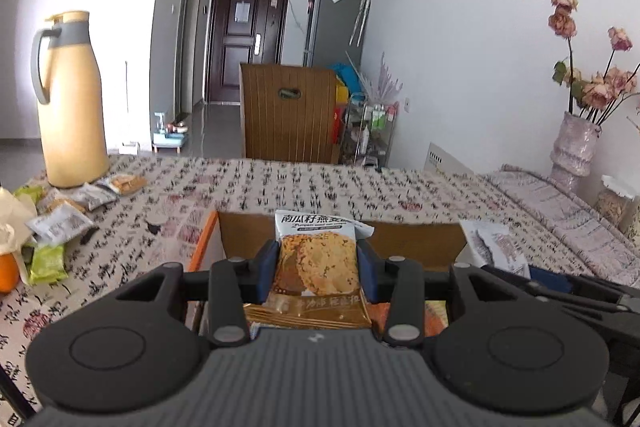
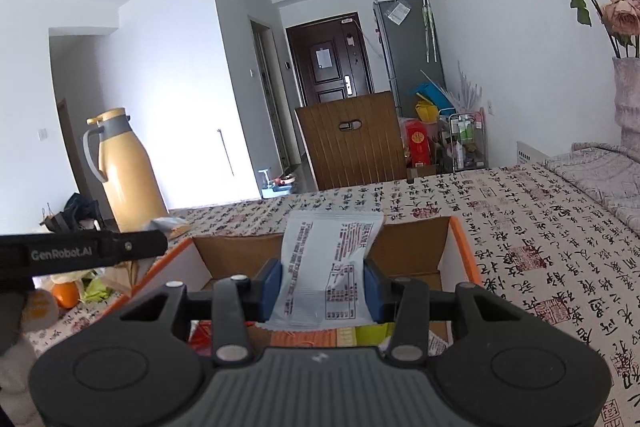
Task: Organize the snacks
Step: 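Lower both packets into the box and open both grippers, then withdraw both grippers from the box back toward the snack pile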
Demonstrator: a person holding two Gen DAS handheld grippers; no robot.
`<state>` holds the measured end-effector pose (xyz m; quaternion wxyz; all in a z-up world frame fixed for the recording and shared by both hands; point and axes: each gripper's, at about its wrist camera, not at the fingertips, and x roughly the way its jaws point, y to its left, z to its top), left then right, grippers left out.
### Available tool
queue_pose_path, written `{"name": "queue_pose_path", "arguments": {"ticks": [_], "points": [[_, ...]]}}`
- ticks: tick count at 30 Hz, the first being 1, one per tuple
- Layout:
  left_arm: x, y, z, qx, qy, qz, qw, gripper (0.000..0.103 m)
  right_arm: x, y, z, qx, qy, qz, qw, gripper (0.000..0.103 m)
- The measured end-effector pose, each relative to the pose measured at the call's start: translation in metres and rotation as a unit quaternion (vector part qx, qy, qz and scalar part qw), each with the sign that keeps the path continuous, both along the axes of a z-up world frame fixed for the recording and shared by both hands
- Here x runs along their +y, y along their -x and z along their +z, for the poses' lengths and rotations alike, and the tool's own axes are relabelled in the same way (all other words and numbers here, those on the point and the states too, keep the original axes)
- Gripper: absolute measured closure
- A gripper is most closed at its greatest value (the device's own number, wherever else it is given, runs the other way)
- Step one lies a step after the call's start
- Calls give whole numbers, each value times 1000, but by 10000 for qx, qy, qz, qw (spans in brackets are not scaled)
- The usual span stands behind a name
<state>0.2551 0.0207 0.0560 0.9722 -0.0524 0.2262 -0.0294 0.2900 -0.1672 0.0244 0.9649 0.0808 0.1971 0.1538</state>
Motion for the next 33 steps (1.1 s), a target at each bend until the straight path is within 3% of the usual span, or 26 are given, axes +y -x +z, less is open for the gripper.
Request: {"name": "queue_pose_path", "arguments": {"ticks": [10, 13, 15, 17, 21, 33], "points": [[4, 1, -7, 68, 88, 15, 9999, 60, 4, -3, -6, 116, 91, -58, 9999, 58], [3, 2, -5, 22, 96, 59, 9999, 36, 3, -3, -6, 139, 120, -145, 9997, 56], [3, 6, -3, -76, 82, 125, 9999, 12, 1, -4, -7, 168, 101, -214, 9996, 39], [4, 9, -2, -151, 78, 198, 9997, 0, -1, -3, -7, 163, 115, -339, 9992, 15], [7, 10, 0, -183, 186, 262, 9993, 0, -4, -6, -9, 207, 79, -510, 9985, 0], [6, 10, -1, -126, 199, 306, 9993, 0, -4, -8, -11, 317, 132, -572, 9978, 0]]}}
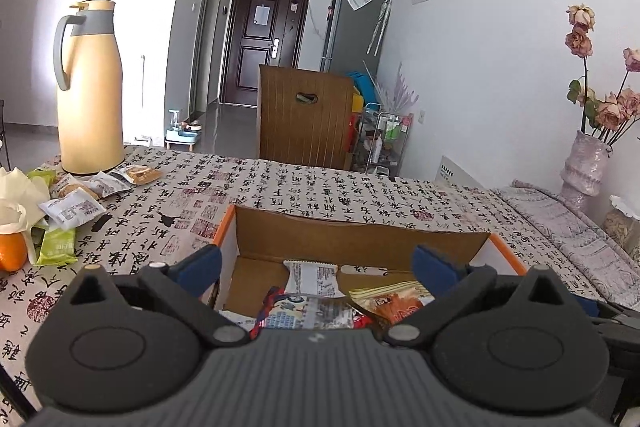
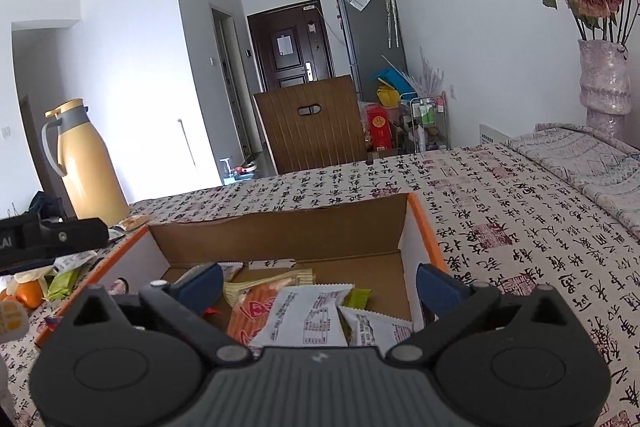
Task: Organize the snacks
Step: 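Withdraw both grippers from the box back toward the snack pile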
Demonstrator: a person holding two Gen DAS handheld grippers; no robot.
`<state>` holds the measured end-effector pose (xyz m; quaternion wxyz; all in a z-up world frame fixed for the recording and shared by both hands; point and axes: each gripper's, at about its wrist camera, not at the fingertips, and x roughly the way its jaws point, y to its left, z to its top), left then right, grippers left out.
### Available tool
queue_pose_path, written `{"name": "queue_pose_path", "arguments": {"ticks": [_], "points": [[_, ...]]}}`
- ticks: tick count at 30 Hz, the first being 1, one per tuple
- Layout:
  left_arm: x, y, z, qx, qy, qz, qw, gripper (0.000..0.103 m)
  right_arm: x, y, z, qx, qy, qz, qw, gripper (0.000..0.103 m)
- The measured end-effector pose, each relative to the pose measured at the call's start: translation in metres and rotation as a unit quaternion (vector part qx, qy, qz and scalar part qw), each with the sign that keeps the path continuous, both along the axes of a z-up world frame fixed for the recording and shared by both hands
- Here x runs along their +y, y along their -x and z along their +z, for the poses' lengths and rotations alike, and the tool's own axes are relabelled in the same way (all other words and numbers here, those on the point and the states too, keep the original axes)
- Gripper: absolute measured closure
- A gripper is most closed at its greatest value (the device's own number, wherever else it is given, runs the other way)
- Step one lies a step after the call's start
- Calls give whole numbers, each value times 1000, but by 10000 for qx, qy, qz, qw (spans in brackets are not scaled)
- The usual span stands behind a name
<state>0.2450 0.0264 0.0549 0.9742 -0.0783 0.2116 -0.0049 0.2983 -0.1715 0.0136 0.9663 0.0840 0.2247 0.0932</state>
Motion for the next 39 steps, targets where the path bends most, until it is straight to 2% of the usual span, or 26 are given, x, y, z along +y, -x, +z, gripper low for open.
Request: {"name": "queue_pose_path", "arguments": {"ticks": [14, 29, 39], "points": [[-3, 9, 15, 45, -5, -20, 10000, 0, 1, 9, 17, 32, 139, -83, 9999, 0], [3, 61, 27, -20, -82, -5, 10000, 0, 1, 59, 28, -7, 294, 108, 9995, 0], [13, 102, 17, 75, -43, 39, 10000, 0, 4, 100, 17, 137, 444, 293, 9985, 0]]}}
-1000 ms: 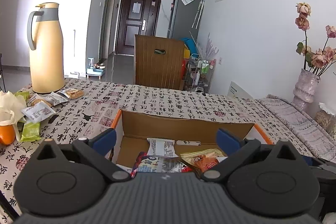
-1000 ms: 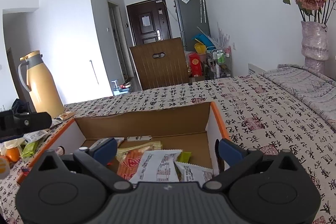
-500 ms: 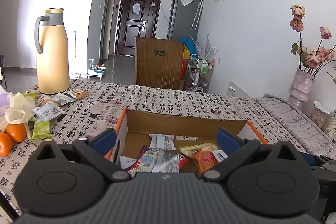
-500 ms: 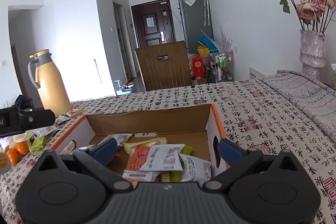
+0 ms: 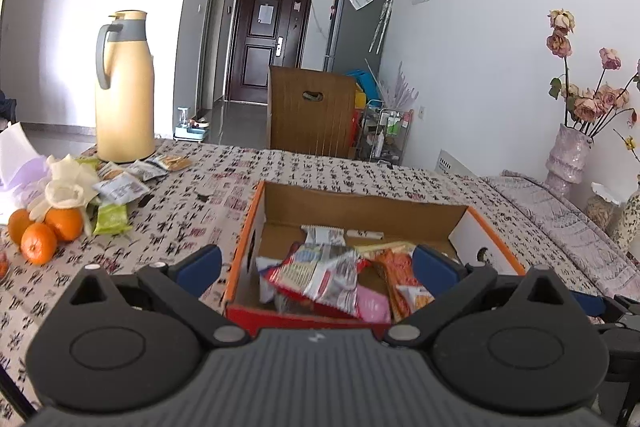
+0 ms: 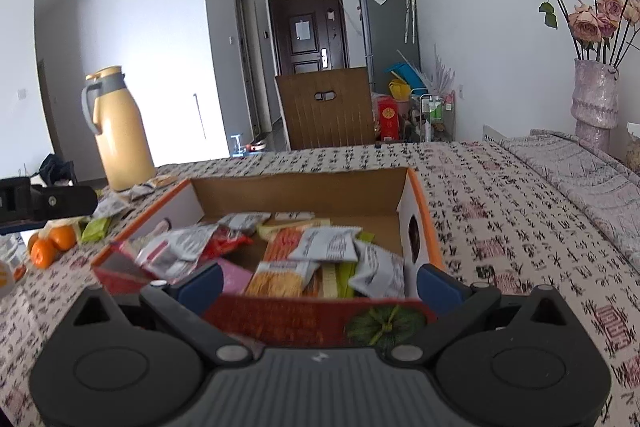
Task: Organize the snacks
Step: 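Withdraw both grippers from the box back toward the snack pile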
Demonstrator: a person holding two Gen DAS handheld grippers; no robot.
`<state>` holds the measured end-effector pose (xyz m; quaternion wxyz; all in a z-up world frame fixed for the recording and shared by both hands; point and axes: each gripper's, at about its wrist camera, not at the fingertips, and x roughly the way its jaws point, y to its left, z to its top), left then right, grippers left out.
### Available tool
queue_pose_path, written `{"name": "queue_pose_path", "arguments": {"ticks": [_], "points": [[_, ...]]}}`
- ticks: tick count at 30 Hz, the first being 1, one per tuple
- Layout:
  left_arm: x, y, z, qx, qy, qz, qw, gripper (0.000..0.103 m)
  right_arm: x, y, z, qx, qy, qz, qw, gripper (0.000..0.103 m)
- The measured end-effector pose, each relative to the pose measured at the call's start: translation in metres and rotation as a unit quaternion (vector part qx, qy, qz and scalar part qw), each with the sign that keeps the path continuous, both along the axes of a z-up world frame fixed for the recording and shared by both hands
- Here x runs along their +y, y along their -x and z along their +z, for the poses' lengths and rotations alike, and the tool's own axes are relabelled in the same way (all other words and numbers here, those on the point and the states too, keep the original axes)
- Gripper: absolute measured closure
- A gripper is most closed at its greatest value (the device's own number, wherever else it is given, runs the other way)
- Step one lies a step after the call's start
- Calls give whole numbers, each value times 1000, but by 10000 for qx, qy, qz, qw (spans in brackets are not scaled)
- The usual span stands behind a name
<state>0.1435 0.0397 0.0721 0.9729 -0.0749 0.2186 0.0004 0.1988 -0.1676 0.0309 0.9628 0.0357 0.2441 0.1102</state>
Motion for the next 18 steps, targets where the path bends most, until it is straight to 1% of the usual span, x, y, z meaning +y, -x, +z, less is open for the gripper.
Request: {"name": "queue_pose_path", "arguments": {"ticks": [9, 14, 18], "points": [[8, 31, -19, 181, 46, 40, 9998, 0, 4, 32, -17, 221, 105, 165, 9996, 0], [8, 48, -33, 344, -38, -29, 9994, 0, 8, 47, -31, 407, 192, 224, 9987, 0], [13, 61, -47, 482, 50, -41, 9988, 0, 11, 55, -40, 527, 259, 268, 9979, 0]]}}
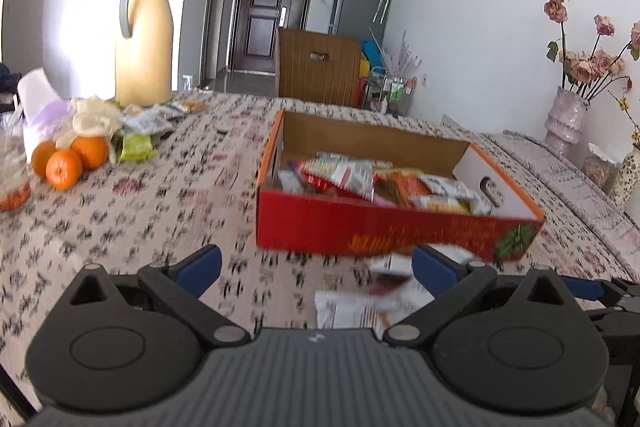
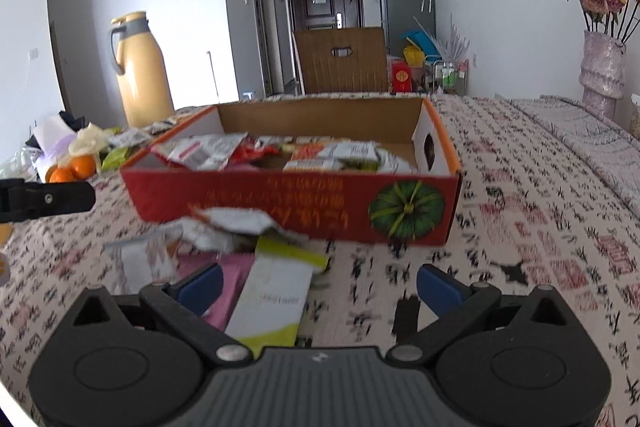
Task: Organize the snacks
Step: 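Withdraw both grippers from the box back toward the snack pile, then grasp the yellow-green stick pack with the right gripper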
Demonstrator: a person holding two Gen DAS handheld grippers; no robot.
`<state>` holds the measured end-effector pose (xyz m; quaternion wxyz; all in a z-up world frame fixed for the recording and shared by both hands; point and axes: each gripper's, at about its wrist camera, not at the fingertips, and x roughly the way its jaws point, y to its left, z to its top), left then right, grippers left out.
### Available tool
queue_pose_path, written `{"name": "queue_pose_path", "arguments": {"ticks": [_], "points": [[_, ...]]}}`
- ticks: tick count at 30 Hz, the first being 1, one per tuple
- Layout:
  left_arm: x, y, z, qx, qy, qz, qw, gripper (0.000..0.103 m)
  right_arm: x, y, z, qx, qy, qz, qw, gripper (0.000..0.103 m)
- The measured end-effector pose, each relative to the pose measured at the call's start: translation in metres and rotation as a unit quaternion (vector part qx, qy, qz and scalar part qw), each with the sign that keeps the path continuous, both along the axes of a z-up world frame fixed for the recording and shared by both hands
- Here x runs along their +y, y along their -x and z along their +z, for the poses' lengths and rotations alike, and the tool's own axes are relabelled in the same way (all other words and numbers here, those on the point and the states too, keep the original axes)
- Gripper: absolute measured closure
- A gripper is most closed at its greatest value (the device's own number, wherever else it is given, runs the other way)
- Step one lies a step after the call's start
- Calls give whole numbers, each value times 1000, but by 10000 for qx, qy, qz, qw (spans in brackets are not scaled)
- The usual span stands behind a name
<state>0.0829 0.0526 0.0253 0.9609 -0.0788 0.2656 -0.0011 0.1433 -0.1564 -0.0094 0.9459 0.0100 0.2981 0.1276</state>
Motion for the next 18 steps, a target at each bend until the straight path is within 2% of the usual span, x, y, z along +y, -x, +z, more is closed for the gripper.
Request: {"name": "queue_pose_path", "arguments": {"ticks": [10, 18], "points": [[8, 15, -26, 353, 30, -37, 9994, 0, 7, 13, -21, 290, 86, -4, 9995, 0], [7, 16, -31, 424, 42, -105, 9990, 0, 9, 11, -22, 296, 142, -144, 9994, 0]]}}
